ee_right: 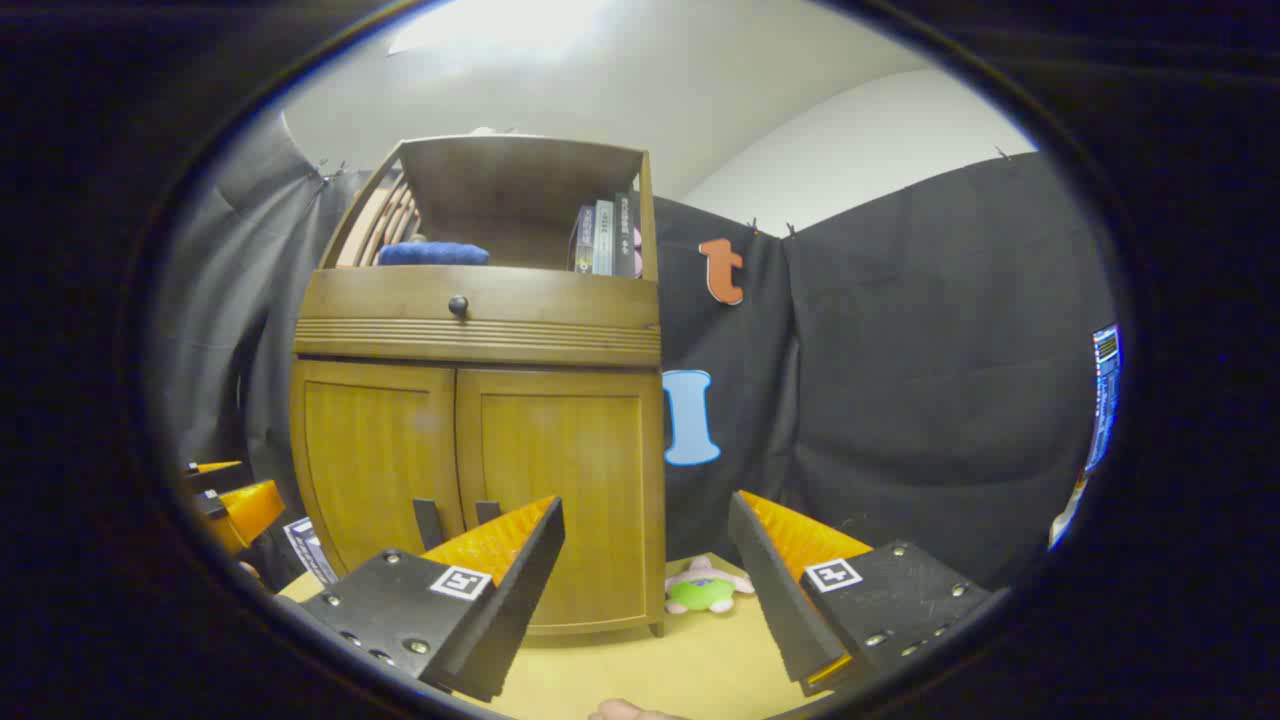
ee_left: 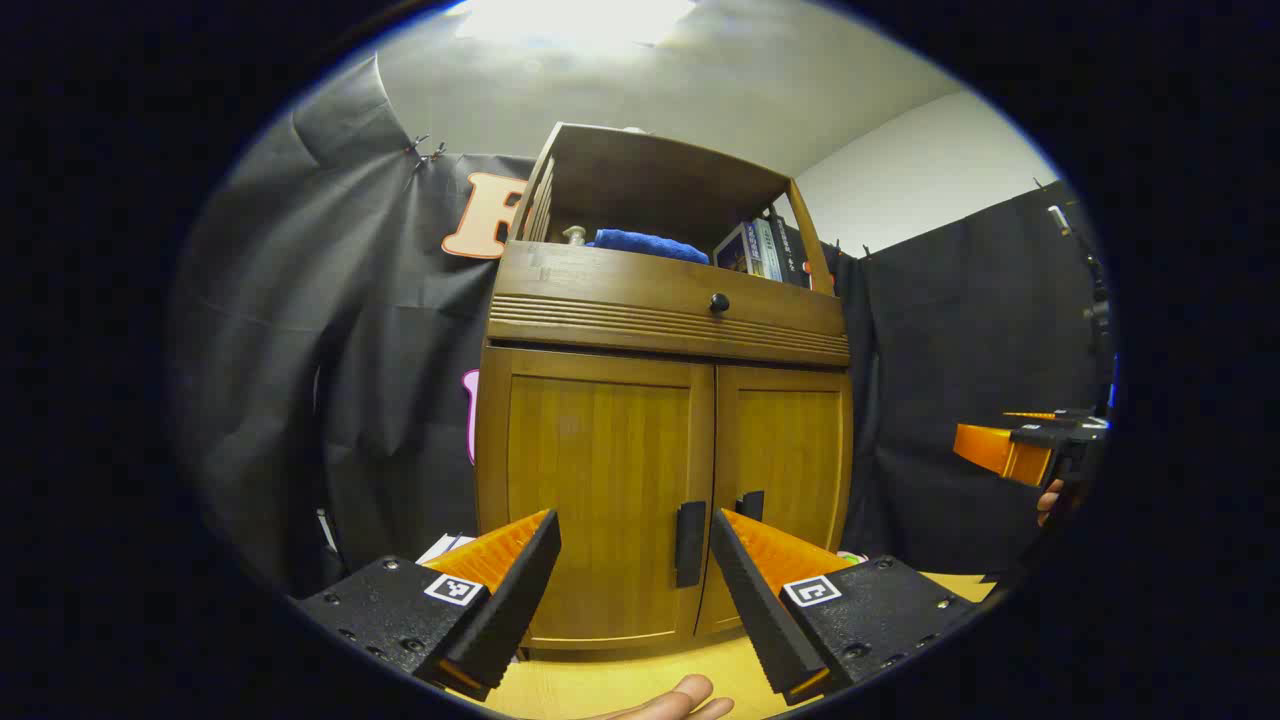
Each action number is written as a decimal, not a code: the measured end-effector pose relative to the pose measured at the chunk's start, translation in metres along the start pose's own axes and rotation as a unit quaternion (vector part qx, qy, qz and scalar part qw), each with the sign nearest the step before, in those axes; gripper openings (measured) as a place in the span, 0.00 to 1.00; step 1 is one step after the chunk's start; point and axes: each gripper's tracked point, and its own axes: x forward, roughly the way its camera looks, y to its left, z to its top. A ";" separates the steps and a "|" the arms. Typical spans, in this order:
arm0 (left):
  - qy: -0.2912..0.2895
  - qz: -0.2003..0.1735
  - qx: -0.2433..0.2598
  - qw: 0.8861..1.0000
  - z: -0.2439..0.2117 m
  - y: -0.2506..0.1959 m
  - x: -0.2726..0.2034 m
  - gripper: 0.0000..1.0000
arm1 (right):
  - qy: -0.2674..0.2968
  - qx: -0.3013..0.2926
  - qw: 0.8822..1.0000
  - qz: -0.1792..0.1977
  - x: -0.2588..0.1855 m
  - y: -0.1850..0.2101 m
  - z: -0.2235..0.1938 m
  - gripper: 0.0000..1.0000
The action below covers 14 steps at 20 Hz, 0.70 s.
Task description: Open the right door of the double-door shoe cabinet with the right hand, and open the left door with the left hand.
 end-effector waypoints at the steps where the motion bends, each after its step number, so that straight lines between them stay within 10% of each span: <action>1: -0.001 0.001 -0.001 1.000 0.001 0.000 0.001 0.93 | 0.002 -0.003 1.000 0.002 -0.002 0.001 -0.001 0.98; 14: -0.013 0.022 0.006 1.000 0.005 0.013 0.000 0.88 | 0.014 0.017 1.000 0.015 0.022 0.002 -0.019 0.98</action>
